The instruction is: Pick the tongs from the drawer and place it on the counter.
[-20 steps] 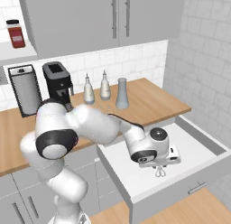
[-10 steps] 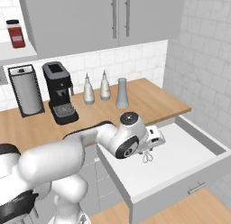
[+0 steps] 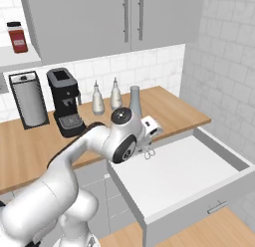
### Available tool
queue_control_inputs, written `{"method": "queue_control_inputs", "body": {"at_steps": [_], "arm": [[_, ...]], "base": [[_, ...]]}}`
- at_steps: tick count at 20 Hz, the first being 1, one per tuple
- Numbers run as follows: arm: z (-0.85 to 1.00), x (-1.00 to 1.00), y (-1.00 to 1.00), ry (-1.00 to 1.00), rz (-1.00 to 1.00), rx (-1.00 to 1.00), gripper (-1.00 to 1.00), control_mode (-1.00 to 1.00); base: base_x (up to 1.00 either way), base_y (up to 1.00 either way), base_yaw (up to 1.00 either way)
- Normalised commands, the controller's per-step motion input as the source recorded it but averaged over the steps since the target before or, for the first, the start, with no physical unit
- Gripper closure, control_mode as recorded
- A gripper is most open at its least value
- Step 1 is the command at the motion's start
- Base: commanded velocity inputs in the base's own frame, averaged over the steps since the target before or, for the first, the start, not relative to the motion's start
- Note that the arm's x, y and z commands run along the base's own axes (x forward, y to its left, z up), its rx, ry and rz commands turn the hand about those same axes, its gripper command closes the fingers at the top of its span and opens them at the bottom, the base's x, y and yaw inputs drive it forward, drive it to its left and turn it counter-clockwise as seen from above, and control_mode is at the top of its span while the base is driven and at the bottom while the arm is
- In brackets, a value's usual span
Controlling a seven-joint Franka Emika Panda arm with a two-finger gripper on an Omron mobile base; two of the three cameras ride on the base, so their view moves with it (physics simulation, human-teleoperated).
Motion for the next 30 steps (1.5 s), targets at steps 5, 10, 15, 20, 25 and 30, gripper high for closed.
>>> {"method": "queue_control_inputs", "body": {"at_steps": [5,10,15,20,25,30], "arm": [[0.09,0.65,0.35,0.01,0.45,0.00,1.00,-1.00],[0.00,0.75,0.29,0.00,0.45,-0.02,1.00,-1.00],[-0.04,0.80,0.63,0.03,0.19,-0.21,1.00,-1.00],[-0.33,0.63,0.67,0.01,0.05,-0.27,1.00,-1.00],[-0.48,0.47,0.33,0.00,0.02,-0.19,1.00,-1.00],[-0.47,0.30,0.00,0.00,0.02,-0.03,1.00,-1.00]], "base": [[0.00,0.00,0.00],[0.00,0.00,0.00],[0.00,0.00,0.00],[0.00,0.00,0.00],[0.00,0.00,0.00],[0.00,0.00,0.00]]}}
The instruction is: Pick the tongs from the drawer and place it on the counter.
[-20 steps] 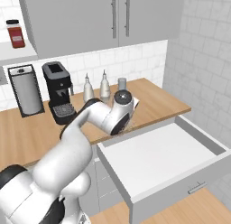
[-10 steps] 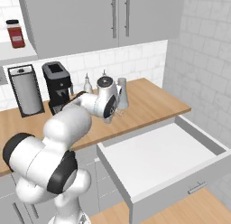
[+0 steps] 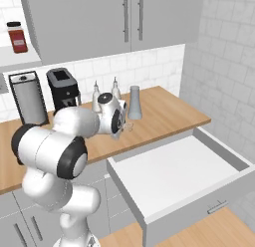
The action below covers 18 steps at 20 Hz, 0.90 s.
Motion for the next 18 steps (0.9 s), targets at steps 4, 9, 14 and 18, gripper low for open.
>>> {"method": "queue_control_inputs", "body": {"at_steps": [4,9,14,18], "arm": [[-0.29,0.16,0.00,0.00,0.02,0.00,1.00,-1.00],[-0.13,0.26,0.00,0.00,0.03,0.00,-1.00,-1.00],[-0.04,0.22,0.00,0.00,0.03,0.00,-1.00,-1.00],[0.07,-0.03,0.00,0.00,0.02,0.00,-1.00,-1.00]], "base": [[0.00,0.00,0.00],[0.00,0.00,0.00],[0.00,0.00,0.00],[0.00,0.00,0.00]]}}
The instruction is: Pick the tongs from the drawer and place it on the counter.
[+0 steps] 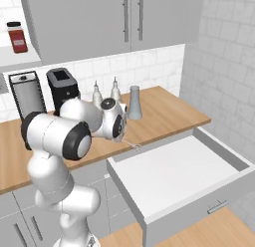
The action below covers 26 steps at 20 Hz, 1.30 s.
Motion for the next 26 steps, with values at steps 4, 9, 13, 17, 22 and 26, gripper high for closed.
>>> {"method": "queue_control_inputs", "body": {"at_steps": [4,9,13,17,22,26], "arm": [[0.48,-0.36,-0.02,-0.02,0.00,0.00,-1.00,-1.00],[0.66,-0.53,-0.02,-0.07,0.00,0.00,-1.00,-1.00],[0.65,-0.81,-0.19,-0.07,0.00,0.01,-1.00,-1.00],[0.54,-0.77,-0.29,0.00,0.00,0.04,-1.00,-1.00],[0.45,-0.62,-0.38,0.00,0.00,0.06,-1.00,-1.00],[0.28,-0.64,-0.40,0.00,-0.01,0.05,-1.00,-1.00]], "base": [[0.00,0.00,0.00],[0.00,0.00,0.00],[0.00,0.00,0.00],[0.00,0.00,0.00],[0.00,0.00,0.00],[0.00,0.00,0.00]]}}
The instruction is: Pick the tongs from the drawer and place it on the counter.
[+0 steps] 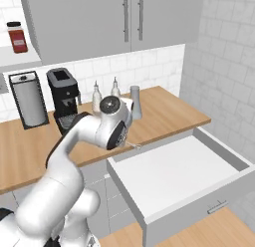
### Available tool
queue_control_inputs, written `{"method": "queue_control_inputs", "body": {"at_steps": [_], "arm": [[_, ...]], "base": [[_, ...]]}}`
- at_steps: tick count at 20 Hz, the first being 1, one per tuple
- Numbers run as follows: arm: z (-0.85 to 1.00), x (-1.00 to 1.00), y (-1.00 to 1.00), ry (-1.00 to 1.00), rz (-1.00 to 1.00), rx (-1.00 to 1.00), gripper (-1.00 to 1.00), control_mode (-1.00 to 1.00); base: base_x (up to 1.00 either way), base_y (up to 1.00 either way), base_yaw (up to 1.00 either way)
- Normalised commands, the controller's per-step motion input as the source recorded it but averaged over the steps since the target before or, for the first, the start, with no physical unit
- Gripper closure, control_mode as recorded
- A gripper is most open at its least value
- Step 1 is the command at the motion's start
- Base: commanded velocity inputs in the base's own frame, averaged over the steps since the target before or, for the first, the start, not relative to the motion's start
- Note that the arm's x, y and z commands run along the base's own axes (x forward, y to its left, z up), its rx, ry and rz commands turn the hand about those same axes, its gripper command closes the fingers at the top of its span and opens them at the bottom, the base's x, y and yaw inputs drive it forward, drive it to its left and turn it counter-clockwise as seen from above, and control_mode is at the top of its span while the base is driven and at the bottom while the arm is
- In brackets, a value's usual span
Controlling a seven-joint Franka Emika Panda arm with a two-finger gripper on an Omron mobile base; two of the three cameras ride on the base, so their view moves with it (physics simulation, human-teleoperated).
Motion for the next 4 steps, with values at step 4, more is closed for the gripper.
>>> {"method": "queue_control_inputs", "body": {"at_steps": [4], "arm": [[0.02,-0.69,-0.34,0.00,-0.02,0.04,-1.00,-1.00]], "base": [[0.00,0.00,0.00]]}}
